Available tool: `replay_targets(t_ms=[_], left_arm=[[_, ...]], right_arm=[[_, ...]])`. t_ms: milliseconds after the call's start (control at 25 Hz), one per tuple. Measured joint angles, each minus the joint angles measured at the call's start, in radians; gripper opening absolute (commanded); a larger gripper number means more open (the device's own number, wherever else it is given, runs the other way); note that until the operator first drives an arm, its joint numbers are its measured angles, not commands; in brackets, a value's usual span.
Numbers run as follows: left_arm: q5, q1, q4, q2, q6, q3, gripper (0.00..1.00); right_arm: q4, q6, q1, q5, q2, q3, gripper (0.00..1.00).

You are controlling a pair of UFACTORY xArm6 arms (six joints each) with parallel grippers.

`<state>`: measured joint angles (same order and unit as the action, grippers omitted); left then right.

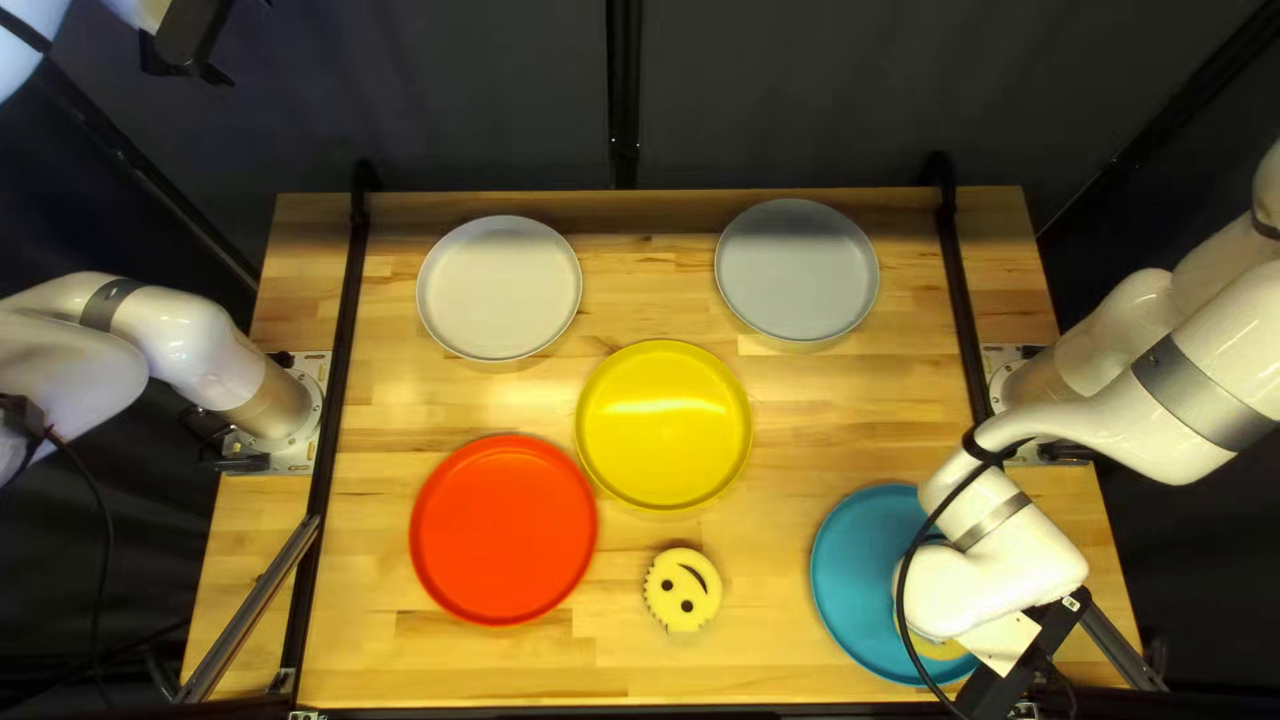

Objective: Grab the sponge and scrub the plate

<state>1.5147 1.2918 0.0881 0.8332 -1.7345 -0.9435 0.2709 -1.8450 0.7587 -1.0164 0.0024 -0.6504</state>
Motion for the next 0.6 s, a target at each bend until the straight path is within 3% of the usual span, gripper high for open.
replay_targets(t_ms=[600], left_arm=[[0.000, 0.000, 0.000, 0.000, 0.000, 0.000, 1.00]], right_arm=[[-0.038, -0.072, -0.147, -0.009, -0.141, 0.127, 0.00]])
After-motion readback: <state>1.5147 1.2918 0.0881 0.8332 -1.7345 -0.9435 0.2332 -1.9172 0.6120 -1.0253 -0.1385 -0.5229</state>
